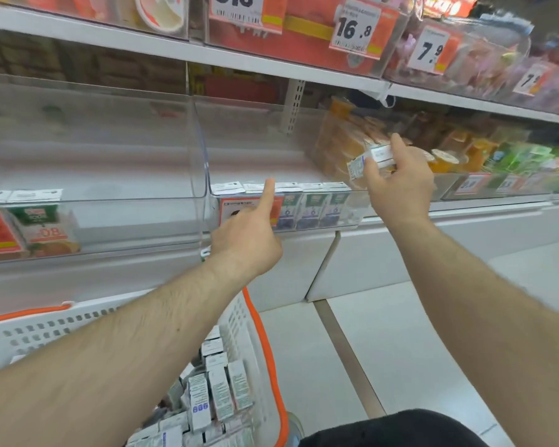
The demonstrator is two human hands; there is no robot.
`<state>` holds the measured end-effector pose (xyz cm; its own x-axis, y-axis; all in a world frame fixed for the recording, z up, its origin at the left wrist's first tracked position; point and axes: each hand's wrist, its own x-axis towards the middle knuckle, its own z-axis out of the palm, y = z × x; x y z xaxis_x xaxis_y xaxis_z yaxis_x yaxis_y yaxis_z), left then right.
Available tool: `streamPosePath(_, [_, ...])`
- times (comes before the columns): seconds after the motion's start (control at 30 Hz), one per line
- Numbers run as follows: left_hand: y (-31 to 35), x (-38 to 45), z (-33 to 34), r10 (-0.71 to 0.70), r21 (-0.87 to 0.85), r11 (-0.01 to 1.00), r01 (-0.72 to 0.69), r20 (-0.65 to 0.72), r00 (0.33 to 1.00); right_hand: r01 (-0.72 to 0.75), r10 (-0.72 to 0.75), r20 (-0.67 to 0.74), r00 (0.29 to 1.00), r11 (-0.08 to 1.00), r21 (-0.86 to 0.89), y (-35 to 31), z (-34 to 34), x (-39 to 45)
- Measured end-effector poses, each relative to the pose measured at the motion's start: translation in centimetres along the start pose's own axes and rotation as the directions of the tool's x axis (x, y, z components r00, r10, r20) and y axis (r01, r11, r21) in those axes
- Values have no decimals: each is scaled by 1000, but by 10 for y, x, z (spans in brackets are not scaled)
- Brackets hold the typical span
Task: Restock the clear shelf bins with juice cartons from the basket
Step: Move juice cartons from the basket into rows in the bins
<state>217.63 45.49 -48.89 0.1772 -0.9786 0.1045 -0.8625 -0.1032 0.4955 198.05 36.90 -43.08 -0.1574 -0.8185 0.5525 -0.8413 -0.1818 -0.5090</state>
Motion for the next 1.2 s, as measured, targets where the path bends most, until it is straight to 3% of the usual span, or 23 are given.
streamPosePath(0.23, [-7, 2, 13, -18, -27, 999, 18, 13, 1000, 0, 41, 191, 981, 978, -211, 18, 30, 22])
streamPosePath(0.33, [-9, 2, 14, -18, -46, 999, 18, -3, 1000, 50, 89, 255, 963, 869, -492, 21, 40, 34])
streamPosePath(0.4, [-10, 2, 15, -14, -60, 998, 14, -9, 1000, 21, 164, 276, 947, 826, -563, 20, 45, 41])
streamPosePath(0.97, [-9, 4, 15, -27, -118, 993, 29, 18, 999, -1, 318, 382, 868, 770, -638, 16, 53, 42])
streamPosePath(1.1, [-14, 2, 7, -14, -291, 956, 36, 77, 997, -25, 322, 349, 880, 765, -643, 9, 52, 30])
streamPosePath(1.2, [-20, -6, 0, 6, -410, 912, -3, 5, 1000, 5, 267, 307, 913, 747, -664, 3, 49, 19])
